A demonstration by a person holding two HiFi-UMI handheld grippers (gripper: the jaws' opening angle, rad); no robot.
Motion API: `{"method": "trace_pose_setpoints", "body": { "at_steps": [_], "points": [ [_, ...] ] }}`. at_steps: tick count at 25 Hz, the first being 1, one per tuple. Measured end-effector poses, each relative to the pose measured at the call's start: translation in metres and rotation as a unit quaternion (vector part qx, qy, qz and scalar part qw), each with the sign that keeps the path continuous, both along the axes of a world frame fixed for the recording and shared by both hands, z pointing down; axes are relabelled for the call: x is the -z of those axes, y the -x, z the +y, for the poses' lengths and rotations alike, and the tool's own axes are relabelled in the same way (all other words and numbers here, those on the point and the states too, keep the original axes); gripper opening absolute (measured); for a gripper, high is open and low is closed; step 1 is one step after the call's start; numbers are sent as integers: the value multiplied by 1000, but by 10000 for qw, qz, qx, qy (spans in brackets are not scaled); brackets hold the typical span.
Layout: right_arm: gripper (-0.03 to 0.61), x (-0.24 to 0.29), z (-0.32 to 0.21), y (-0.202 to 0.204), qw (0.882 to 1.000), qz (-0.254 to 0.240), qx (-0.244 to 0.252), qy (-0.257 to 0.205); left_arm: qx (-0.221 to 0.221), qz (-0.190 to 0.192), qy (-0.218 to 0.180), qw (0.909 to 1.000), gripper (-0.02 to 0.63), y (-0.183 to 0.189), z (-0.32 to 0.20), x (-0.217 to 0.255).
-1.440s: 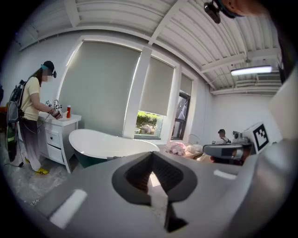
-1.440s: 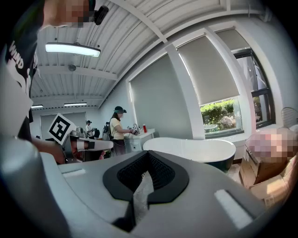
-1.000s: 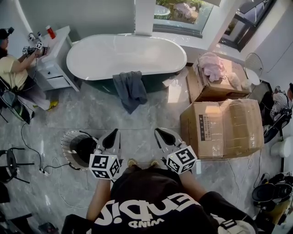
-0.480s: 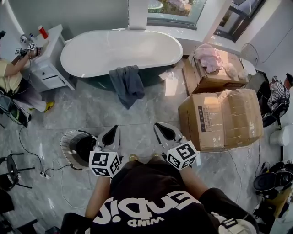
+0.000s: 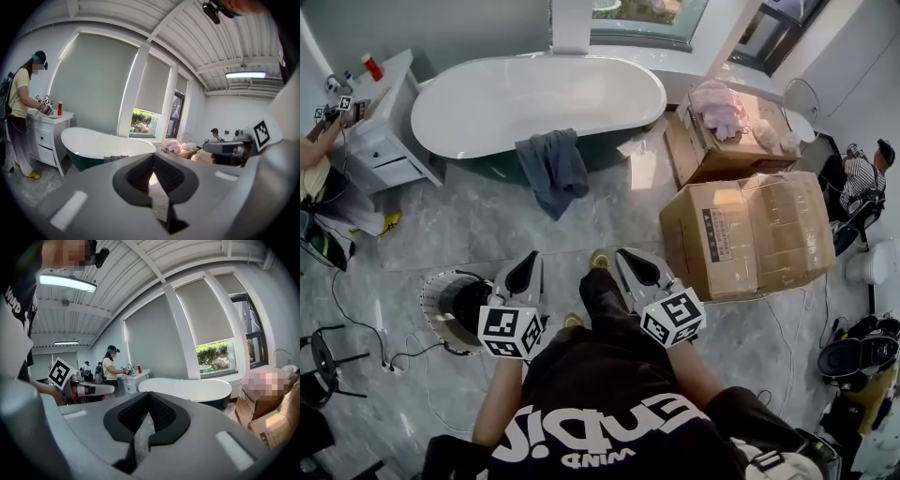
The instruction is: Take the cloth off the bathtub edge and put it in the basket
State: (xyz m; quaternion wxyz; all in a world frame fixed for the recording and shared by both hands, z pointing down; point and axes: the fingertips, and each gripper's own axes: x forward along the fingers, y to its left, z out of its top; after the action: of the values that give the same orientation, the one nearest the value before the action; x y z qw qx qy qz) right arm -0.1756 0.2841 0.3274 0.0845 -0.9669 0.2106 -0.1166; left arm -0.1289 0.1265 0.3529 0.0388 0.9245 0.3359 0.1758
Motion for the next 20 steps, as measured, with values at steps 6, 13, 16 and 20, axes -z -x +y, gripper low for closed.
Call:
{"method": "trace_pose_setpoints", "body": {
  "at_steps": [6, 13, 16, 20],
  "points": [
    [9, -9, -5, -21, 10000, -1, 22, 82, -9, 34, 4, 10000, -3, -23, -3, -6],
    [9, -17, -3, -55, 10000, -23, -66, 0, -42, 66, -68, 9999, -3, -56, -3, -7],
    [9, -23, 0, -69, 9999, -56, -112, -4, -39, 56, -48, 10000, -3, -72, 0, -10],
    [9, -28, 4, -87, 9999, -123, -86, 8, -33, -27, -24, 10000, -3, -89, 5, -16]
  ]
}}
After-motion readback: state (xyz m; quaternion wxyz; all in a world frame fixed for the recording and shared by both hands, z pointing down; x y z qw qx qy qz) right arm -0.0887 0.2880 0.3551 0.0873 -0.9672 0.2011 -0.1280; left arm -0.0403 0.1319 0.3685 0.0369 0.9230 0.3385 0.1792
